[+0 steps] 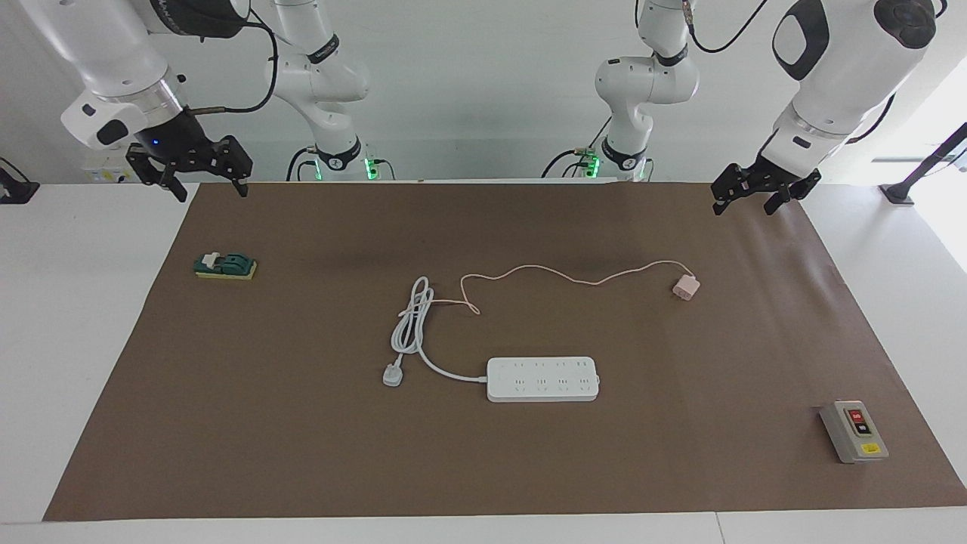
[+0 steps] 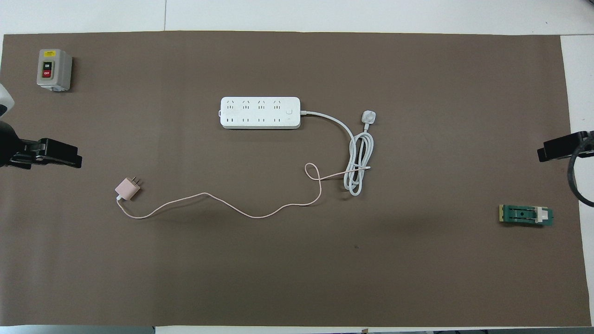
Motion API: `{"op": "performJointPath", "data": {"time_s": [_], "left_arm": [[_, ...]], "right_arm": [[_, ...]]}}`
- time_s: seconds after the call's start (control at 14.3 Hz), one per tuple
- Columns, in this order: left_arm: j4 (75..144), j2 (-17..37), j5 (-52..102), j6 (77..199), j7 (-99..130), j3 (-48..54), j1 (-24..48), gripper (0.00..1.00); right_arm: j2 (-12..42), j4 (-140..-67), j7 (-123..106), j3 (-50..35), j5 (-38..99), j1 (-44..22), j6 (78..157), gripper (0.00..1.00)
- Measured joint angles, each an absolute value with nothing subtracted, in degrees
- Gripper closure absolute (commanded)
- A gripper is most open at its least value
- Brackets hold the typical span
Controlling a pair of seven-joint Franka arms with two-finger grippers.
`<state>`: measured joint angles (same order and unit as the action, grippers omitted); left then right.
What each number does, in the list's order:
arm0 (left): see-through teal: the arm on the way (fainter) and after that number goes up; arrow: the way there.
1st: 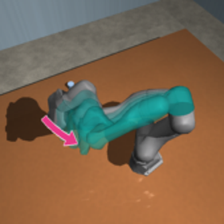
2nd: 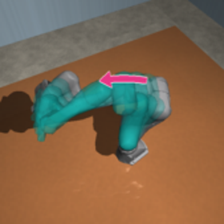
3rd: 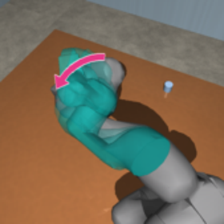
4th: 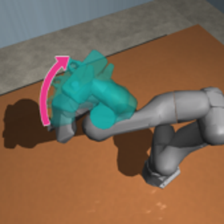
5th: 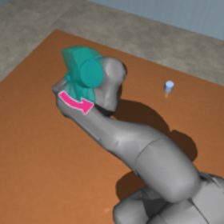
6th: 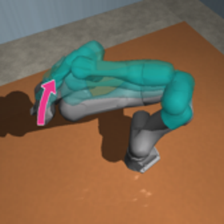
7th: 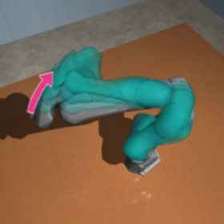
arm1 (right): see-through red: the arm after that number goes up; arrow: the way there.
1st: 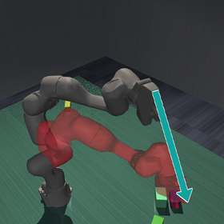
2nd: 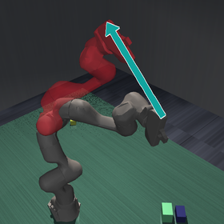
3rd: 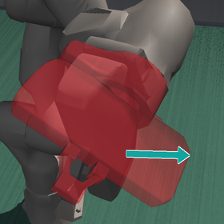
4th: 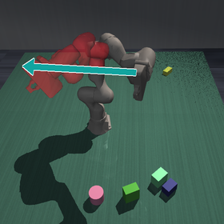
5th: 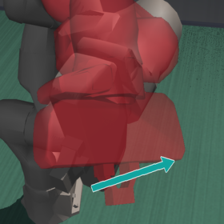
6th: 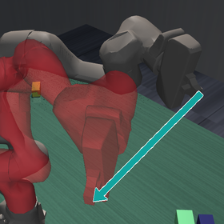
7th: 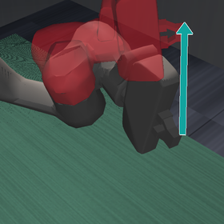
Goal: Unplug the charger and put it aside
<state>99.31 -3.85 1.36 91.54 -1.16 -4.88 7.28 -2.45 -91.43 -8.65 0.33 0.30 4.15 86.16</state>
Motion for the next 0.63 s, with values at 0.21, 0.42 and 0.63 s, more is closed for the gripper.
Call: {"op": "performJointPath", "data": {"time_s": [0.21, 0.42, 0.63], "left_arm": [[99.31, -3.85, 1.36, 91.55, -1.14, -4.88, 7.28, 0.00], [99.31, -3.85, 1.36, 91.59, -1.14, -4.88, 7.28, 0.00], [99.31, -3.85, 1.36, 91.92, -0.91, -4.88, 7.29, 0.00]], "right_arm": [[-2.45, -91.39, -8.61, 0.19, 0.30, 4.14, 86.16, 0.00], [-2.47, -91.38, -8.59, 0.17, 0.30, 4.14, 86.16, 0.00], [-2.54, -91.38, -8.59, 0.16, 0.30, 4.14, 86.16, 0.00]]}}
